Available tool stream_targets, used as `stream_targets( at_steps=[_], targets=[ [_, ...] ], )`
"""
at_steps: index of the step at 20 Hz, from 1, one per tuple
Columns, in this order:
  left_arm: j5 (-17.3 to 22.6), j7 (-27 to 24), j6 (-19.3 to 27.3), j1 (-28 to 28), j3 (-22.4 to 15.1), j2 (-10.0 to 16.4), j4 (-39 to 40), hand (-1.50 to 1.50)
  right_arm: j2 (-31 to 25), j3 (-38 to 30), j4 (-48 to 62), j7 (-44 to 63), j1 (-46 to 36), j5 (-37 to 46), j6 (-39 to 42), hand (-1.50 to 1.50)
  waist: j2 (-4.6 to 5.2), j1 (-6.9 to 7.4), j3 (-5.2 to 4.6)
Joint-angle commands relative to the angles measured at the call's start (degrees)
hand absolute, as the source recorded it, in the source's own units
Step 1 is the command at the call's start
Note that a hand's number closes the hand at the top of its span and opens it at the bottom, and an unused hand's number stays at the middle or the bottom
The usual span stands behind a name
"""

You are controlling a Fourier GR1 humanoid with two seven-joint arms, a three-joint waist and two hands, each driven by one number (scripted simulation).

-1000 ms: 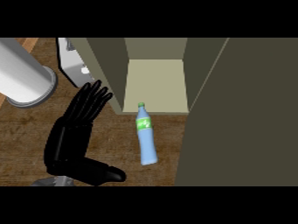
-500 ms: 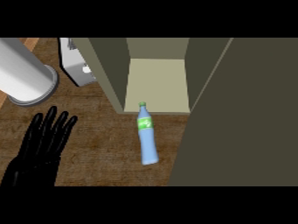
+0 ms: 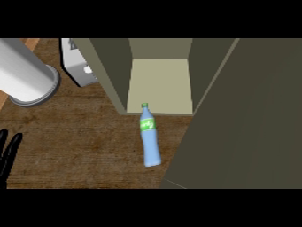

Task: Pick up the bottled water, place it into the cabinet and close the cabinet

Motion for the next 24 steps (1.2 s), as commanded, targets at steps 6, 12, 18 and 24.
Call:
stream_targets(
  at_steps=[6, 12, 18, 24],
  targets=[
    [10.05, 0.39, -6.91, 7.70, 8.82, 3.50, -3.13, -1.50, 9.14, 12.82, -0.56, 9.93, -8.22, 3.50, -0.29, 1.50, -0.72, 0.98, -0.38],
    [14.14, -0.80, -13.44, 10.64, 12.97, 4.85, -0.35, -1.50, 14.87, 12.87, 3.87, 16.54, -16.00, -1.92, -5.82, 1.50, -0.53, 1.07, -0.36],
    [21.69, 1.20, -15.70, 10.19, 20.20, 8.43, 1.34, -1.50, 15.06, 6.86, 8.81, 23.65, -34.96, -10.36, -15.89, 1.50, -0.22, 1.00, -0.31],
    [23.71, 0.55, -22.26, 15.50, 24.11, 6.10, 1.24, -1.50, 15.12, -3.73, 17.28, 25.57, -50.35, -19.99, -19.71, 1.50, -0.43, 0.75, -0.29]
  ],
)
